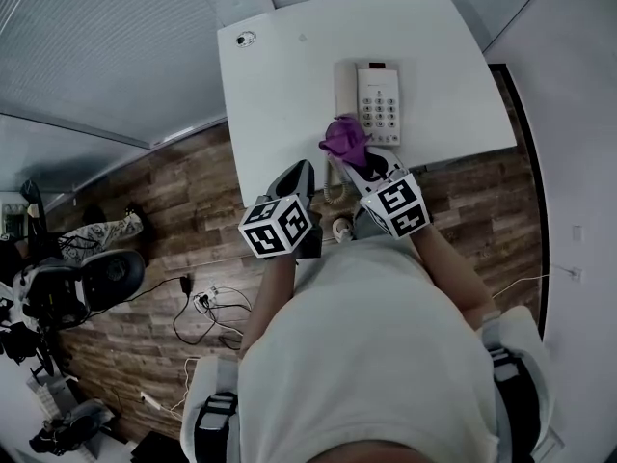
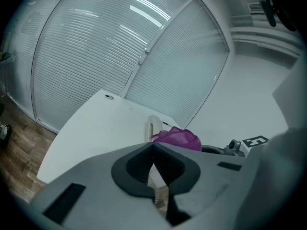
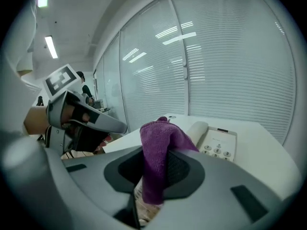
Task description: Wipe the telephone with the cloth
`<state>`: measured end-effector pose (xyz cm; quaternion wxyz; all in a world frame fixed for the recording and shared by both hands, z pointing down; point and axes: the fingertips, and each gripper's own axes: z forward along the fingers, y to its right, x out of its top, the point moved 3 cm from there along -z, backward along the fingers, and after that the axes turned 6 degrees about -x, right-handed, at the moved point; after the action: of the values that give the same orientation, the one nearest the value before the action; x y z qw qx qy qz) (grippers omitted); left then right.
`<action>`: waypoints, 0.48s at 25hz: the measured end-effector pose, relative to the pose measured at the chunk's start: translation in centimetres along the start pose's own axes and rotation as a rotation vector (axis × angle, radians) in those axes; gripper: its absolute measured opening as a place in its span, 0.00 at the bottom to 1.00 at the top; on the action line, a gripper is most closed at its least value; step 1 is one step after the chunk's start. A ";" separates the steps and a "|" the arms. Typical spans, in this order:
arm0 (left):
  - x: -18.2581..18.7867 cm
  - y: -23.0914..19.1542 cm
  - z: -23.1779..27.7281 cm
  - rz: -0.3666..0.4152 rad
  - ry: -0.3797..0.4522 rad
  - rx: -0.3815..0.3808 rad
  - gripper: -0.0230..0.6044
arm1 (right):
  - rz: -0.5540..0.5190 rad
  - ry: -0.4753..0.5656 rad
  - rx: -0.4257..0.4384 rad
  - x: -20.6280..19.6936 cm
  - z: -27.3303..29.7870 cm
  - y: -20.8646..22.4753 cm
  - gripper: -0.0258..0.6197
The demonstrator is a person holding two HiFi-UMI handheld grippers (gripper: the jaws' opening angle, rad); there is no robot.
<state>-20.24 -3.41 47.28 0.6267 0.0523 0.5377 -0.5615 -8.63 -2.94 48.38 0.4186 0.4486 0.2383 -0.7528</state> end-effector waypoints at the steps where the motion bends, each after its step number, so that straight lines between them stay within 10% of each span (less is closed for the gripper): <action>1: 0.1 0.0 0.2 0.001 -0.001 -0.001 0.07 | 0.010 0.012 -0.003 0.3 -0.3 0.2 0.19; 12: 1.9 0.6 4.0 0.055 -0.011 0.018 0.07 | 0.106 0.132 -0.073 3.3 -1.9 5.6 0.19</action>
<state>-17.67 -7.12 47.22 0.6443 0.0697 0.5274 -0.5494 -3.78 -5.93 44.71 0.4575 0.4936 0.2685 -0.6892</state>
